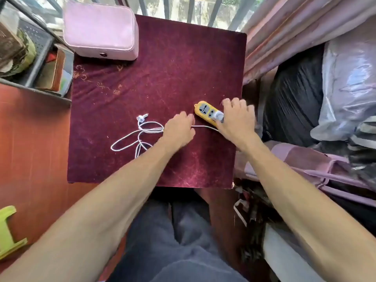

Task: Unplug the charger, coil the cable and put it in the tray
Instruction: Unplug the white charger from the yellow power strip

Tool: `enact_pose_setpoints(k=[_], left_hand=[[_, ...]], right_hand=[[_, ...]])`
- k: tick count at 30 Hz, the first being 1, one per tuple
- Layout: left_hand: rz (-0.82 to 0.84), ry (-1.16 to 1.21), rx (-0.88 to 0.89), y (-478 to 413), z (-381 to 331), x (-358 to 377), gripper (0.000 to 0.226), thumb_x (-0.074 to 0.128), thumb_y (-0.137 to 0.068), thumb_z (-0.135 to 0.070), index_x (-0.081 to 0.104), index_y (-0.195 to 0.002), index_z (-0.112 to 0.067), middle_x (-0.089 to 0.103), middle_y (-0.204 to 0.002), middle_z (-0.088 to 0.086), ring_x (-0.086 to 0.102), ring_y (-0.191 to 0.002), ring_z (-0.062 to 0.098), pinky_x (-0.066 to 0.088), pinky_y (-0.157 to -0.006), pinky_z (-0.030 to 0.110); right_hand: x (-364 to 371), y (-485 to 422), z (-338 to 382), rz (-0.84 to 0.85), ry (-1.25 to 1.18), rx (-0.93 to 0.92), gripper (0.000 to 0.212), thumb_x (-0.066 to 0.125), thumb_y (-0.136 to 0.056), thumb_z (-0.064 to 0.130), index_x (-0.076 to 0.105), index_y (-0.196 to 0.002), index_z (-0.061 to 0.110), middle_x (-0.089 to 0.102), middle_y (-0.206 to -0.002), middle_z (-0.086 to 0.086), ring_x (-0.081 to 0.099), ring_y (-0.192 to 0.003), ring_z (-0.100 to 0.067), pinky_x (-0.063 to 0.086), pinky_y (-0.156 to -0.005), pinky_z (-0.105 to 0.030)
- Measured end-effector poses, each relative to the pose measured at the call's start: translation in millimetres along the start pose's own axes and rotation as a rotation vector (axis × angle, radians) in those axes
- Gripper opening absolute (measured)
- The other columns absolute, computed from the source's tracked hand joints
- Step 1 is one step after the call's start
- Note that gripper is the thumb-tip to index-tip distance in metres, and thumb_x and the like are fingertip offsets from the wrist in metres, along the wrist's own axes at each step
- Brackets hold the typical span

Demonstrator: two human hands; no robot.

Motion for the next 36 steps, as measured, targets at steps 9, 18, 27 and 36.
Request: enact_pose_setpoints(k=[9,18,27,36], left_hand=[[-0.155,-0.095,0.12,-72,-6,41,0.06,0.063,-0.095,-0.04,0.042,-0.147,-0.019,0.047,-0.14,0.009,0.057,-0.114,0.03,0.052,-0.086,0.044],[-0.164,-0.026,0.129,-92,-3,49,0.068,0.064,-0.094,-0.047,0.039,-0.153,-0.025,0.051,-0.136,0.008,0.061,-0.11,0.028,0.051,-0.084,0.042],[-0.175,-0.056,0.112,-92,-6,43,0.065,0.064,-0.095,-0.044,0.04,-0.152,-0.024,0.054,-0.135,0.008,0.062,-0.112,0.028,0.045,-0.092,0.041],[-0.166,-0.132,0.062,-89,-17,42,0.065,0.069,-0.093,-0.022,0.039,-0.151,-0.02,0.054,-0.13,0.008,0.062,-0.109,0.027,0.047,-0.089,0.04]], right_hand=[[57,-50,17,0.269,0.148,-0.076,0.044,0.061,-0.097,0.05,0.064,-0.118,0.011,0.074,-0.118,-0.011,0.073,-0.107,-0.035,0.042,-0.082,-0.039],[69,-72,28,0.351,0.362,-0.231,0.042,0.055,-0.101,0.052,0.069,-0.117,0.016,0.074,-0.111,-0.003,0.074,-0.101,-0.027,0.036,-0.073,-0.034],[69,-79,32,0.386,0.476,-0.382,0.048,0.041,-0.105,0.059,0.064,-0.095,0.018,0.058,-0.084,-0.001,0.058,-0.073,-0.023,0.035,-0.059,-0.034],[69,-82,34,0.451,0.551,-0.44,0.048,0.039,-0.107,0.05,0.072,-0.106,0.015,0.058,-0.082,0.001,0.056,-0.071,-0.022,0.035,-0.057,-0.033]])
Point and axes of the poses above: each hand's wrist, its own y-axis away from the middle knuckle, its own x-axis out of the palm, z = x × y, the point moved 4 cm from there along -y, towards the middle knuckle
